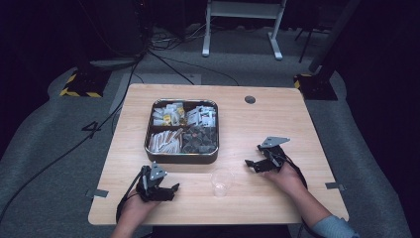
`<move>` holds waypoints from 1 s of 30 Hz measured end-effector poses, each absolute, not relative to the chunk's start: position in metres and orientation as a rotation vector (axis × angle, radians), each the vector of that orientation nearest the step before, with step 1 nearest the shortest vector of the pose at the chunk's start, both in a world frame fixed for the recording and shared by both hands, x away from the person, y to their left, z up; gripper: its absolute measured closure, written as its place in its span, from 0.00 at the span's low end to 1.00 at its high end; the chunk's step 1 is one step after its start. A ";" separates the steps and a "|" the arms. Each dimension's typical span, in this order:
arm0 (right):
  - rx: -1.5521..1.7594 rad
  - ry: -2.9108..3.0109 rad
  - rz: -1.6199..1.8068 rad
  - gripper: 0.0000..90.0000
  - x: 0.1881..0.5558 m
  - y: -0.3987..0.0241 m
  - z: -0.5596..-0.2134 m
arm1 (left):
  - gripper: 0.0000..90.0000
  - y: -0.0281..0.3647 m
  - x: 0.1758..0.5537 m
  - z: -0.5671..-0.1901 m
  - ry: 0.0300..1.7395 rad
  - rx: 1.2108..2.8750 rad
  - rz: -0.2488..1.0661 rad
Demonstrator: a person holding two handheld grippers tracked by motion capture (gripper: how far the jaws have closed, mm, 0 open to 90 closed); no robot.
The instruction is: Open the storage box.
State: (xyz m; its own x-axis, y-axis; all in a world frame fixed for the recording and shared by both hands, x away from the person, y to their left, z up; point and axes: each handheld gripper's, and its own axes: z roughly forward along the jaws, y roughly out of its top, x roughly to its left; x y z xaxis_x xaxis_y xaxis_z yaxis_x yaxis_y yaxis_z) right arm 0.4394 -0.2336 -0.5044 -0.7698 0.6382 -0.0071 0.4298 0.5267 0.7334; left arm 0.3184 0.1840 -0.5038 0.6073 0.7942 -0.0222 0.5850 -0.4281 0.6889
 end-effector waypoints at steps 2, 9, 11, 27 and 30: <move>0.894 2.494 1.086 0.16 0.439 -0.234 -0.504 | 0.17 0.184 0.319 -0.504 1.079 2.166 0.409; 0.884 2.503 1.098 0.17 0.438 -0.234 -0.504 | 0.17 0.183 0.320 -0.504 1.079 2.165 0.402; 0.888 2.498 1.098 0.19 0.437 -0.233 -0.504 | 0.17 0.182 0.320 -0.504 1.078 2.163 0.401; 0.903 2.518 1.218 0.35 0.431 -0.226 -0.481 | 0.17 0.181 0.320 -0.504 1.084 2.165 0.400; 0.864 2.542 1.234 0.35 0.430 -0.223 -0.473 | 0.17 0.181 0.320 -0.504 1.086 2.163 0.400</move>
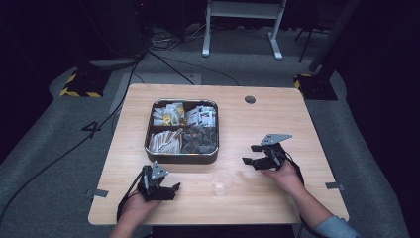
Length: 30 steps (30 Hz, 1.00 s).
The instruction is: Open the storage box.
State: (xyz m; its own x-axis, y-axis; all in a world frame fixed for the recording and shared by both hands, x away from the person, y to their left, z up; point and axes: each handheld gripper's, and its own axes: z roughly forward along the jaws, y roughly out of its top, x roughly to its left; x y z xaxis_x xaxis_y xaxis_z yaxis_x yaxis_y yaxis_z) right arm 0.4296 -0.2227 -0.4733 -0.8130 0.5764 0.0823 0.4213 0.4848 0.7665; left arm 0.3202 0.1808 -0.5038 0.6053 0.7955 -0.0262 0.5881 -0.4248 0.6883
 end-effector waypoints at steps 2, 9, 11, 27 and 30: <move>0.859 2.544 1.247 0.35 0.429 -0.221 -0.469 | 0.17 0.181 0.321 -0.504 1.082 2.166 0.406; 0.808 2.534 1.290 0.36 0.430 -0.213 -0.448 | 0.17 0.180 0.320 -0.504 1.091 2.161 0.409; 0.802 2.531 1.296 0.36 0.434 -0.209 -0.443 | 0.17 0.180 0.320 -0.504 1.103 2.152 0.408; 0.746 2.566 1.324 0.37 0.471 -0.164 -0.407 | 0.17 0.180 0.319 -0.503 1.094 2.165 0.412; 0.738 2.571 1.311 0.37 0.475 -0.157 -0.405 | 0.17 0.180 0.319 -0.504 1.094 2.163 0.408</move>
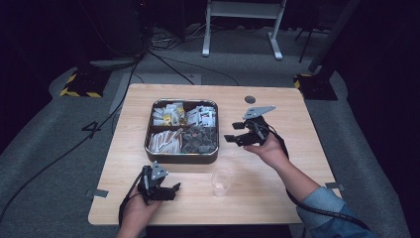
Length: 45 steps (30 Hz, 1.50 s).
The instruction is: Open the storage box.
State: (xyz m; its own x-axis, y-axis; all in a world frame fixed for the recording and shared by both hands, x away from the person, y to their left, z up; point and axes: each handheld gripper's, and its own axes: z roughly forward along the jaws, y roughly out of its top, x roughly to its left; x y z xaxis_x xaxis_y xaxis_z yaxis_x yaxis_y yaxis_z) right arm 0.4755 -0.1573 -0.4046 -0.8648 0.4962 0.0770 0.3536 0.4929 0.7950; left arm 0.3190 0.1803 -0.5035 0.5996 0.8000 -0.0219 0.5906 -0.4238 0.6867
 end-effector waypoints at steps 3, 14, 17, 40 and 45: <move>0.721 2.576 1.304 0.37 0.484 -0.140 -0.400 | 0.17 0.180 0.320 -0.504 1.089 2.163 0.407; 0.678 2.628 1.274 0.38 0.507 -0.086 -0.401 | 0.17 0.180 0.321 -0.504 1.080 2.163 0.406; 0.663 2.645 1.250 0.40 0.515 -0.074 -0.404 | 0.17 0.180 0.321 -0.504 1.079 2.163 0.408; 0.668 2.653 1.290 0.46 0.534 -0.019 -0.430 | 0.17 0.180 0.321 -0.504 1.076 2.163 0.406; 0.663 2.676 1.252 0.51 0.536 -0.012 -0.436 | 0.17 0.180 0.321 -0.504 1.076 2.165 0.404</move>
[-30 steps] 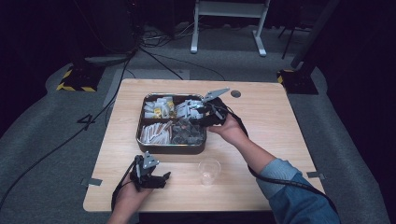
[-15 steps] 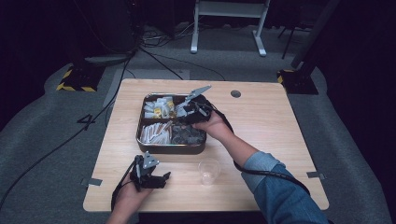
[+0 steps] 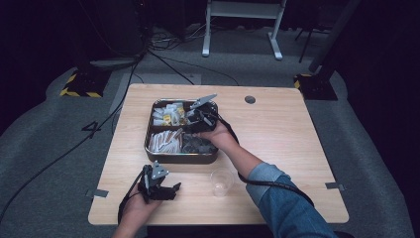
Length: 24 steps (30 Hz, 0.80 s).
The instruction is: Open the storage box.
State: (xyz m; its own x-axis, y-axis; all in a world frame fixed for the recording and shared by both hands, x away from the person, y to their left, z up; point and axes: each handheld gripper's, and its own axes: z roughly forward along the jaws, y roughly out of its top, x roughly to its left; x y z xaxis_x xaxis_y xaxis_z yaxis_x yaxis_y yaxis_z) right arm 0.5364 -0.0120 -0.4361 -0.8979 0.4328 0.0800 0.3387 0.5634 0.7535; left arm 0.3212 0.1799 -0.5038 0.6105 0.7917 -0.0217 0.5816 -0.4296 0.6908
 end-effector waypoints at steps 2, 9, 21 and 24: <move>0.661 2.673 1.234 0.52 0.538 -0.011 -0.437 | 0.17 0.180 0.321 -0.504 1.076 2.164 0.406; 0.631 2.655 1.194 0.54 0.540 -0.004 -0.439 | 0.17 0.180 0.321 -0.504 1.075 2.166 0.406; 0.660 2.656 1.176 0.65 0.538 0.004 -0.437 | 0.17 0.180 0.321 -0.504 1.073 2.167 0.405; 0.673 2.647 1.144 0.65 0.536 0.006 -0.435 | 0.17 0.180 0.321 -0.504 1.073 2.167 0.405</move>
State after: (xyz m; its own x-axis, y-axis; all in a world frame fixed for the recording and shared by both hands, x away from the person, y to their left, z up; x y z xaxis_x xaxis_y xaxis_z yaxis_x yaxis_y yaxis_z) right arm 0.5360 0.0065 -0.4351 -0.8814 0.4721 0.0135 0.3335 0.6017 0.7258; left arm 0.3212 0.1799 -0.5038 0.6122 0.7905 -0.0197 0.5801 -0.4320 0.6905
